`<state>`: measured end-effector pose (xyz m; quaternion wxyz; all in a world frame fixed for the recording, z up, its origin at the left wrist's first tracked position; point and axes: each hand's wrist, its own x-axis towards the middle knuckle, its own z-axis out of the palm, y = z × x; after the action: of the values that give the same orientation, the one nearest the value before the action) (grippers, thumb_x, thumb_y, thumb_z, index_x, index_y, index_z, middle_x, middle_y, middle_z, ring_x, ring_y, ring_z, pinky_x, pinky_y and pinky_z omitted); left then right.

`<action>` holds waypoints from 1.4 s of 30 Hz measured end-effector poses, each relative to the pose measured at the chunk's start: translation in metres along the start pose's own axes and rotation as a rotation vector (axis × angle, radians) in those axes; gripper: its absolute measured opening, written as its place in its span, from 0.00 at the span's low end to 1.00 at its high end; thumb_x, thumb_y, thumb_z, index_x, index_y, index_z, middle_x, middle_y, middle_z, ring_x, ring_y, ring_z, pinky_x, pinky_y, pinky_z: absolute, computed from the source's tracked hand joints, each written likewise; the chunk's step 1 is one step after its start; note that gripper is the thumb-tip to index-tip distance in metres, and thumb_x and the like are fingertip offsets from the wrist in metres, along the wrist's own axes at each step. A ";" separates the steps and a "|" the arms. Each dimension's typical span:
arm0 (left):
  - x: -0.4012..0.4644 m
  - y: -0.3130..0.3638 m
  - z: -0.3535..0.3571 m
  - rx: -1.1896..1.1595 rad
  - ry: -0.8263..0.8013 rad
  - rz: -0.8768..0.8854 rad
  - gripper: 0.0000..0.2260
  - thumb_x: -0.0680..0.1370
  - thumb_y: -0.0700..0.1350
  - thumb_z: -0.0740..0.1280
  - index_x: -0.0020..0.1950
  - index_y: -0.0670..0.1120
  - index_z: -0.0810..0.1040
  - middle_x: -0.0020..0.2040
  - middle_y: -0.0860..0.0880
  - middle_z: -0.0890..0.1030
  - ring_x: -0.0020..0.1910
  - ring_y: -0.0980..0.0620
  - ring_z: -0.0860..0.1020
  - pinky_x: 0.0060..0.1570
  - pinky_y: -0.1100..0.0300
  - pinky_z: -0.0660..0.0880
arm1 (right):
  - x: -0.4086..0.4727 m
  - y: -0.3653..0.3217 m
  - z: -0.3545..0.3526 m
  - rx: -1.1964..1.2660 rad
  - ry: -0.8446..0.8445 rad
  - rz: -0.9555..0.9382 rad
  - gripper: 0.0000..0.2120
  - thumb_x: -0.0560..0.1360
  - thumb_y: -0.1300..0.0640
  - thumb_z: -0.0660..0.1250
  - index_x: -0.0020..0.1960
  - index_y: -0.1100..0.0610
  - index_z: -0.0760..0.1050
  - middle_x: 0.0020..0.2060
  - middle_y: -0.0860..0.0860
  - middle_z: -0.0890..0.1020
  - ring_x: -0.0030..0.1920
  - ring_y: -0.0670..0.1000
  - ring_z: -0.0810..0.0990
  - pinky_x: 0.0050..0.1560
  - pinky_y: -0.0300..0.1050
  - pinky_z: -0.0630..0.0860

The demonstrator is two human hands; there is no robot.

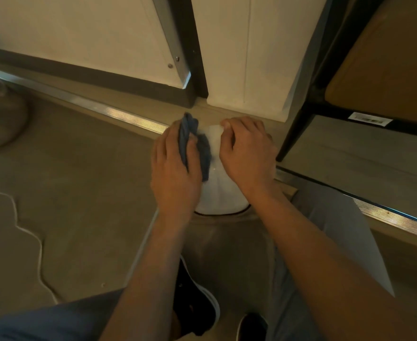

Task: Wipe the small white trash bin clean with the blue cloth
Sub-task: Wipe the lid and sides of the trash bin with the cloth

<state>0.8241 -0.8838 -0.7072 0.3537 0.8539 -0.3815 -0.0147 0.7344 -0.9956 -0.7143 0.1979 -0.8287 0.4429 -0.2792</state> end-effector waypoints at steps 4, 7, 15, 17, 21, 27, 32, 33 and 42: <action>-0.051 -0.011 0.006 -0.005 0.049 -0.033 0.25 0.85 0.56 0.54 0.79 0.44 0.62 0.77 0.42 0.66 0.78 0.44 0.64 0.76 0.54 0.62 | -0.001 0.001 0.000 0.014 -0.008 -0.006 0.15 0.82 0.53 0.57 0.59 0.54 0.79 0.54 0.51 0.83 0.56 0.50 0.79 0.55 0.46 0.75; -0.014 -0.006 -0.004 -0.020 0.034 -0.046 0.20 0.84 0.55 0.57 0.73 0.48 0.70 0.68 0.47 0.76 0.66 0.50 0.75 0.64 0.55 0.73 | -0.002 0.000 -0.002 0.014 -0.014 -0.028 0.15 0.82 0.53 0.57 0.60 0.55 0.79 0.54 0.52 0.83 0.56 0.51 0.79 0.55 0.48 0.76; 0.044 0.018 0.006 0.175 -0.066 0.165 0.16 0.83 0.54 0.58 0.58 0.47 0.80 0.53 0.48 0.83 0.55 0.47 0.80 0.59 0.48 0.77 | 0.000 0.002 0.001 0.008 -0.011 -0.026 0.18 0.82 0.51 0.53 0.56 0.56 0.80 0.51 0.52 0.83 0.54 0.52 0.79 0.53 0.49 0.77; 0.023 0.006 0.002 0.109 -0.088 0.290 0.15 0.83 0.51 0.61 0.66 0.46 0.78 0.62 0.47 0.81 0.65 0.48 0.76 0.72 0.50 0.68 | 0.000 0.003 0.002 0.020 -0.006 -0.034 0.16 0.82 0.52 0.55 0.55 0.56 0.80 0.51 0.53 0.83 0.53 0.52 0.79 0.54 0.50 0.77; 0.034 -0.006 -0.009 0.070 -0.121 0.164 0.15 0.83 0.57 0.59 0.62 0.50 0.78 0.57 0.51 0.81 0.59 0.52 0.77 0.59 0.55 0.74 | -0.001 0.001 0.001 -0.003 0.002 -0.033 0.16 0.82 0.53 0.55 0.58 0.55 0.80 0.53 0.52 0.83 0.55 0.51 0.79 0.54 0.48 0.76; 0.049 0.011 -0.003 0.066 -0.142 0.287 0.13 0.83 0.52 0.61 0.57 0.48 0.81 0.50 0.50 0.83 0.51 0.50 0.80 0.55 0.50 0.76 | -0.001 0.001 0.000 0.015 0.013 -0.034 0.16 0.81 0.52 0.54 0.54 0.56 0.80 0.49 0.52 0.83 0.52 0.52 0.79 0.50 0.48 0.76; 0.047 -0.005 -0.014 0.022 -0.117 0.170 0.12 0.83 0.54 0.62 0.58 0.49 0.80 0.51 0.50 0.82 0.51 0.52 0.79 0.55 0.54 0.76 | -0.001 0.001 0.001 0.014 0.003 -0.015 0.14 0.82 0.53 0.57 0.57 0.55 0.80 0.51 0.52 0.83 0.54 0.51 0.79 0.54 0.48 0.75; 0.056 -0.001 -0.011 0.080 -0.163 0.047 0.14 0.83 0.57 0.60 0.55 0.50 0.79 0.48 0.50 0.81 0.48 0.50 0.79 0.51 0.53 0.76 | 0.000 0.001 0.001 0.015 0.000 -0.010 0.14 0.82 0.53 0.57 0.57 0.54 0.80 0.52 0.51 0.83 0.54 0.50 0.78 0.55 0.48 0.75; 0.002 -0.006 0.000 -0.224 0.029 -0.112 0.15 0.84 0.56 0.60 0.67 0.51 0.75 0.58 0.53 0.80 0.57 0.56 0.79 0.56 0.58 0.76 | -0.001 -0.002 0.000 0.024 -0.003 0.012 0.15 0.81 0.54 0.57 0.58 0.54 0.80 0.53 0.51 0.83 0.56 0.51 0.78 0.55 0.49 0.76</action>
<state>0.8296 -0.8818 -0.7103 0.4511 0.8291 -0.3241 -0.0647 0.7351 -0.9943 -0.7132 0.2101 -0.8241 0.4440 -0.2820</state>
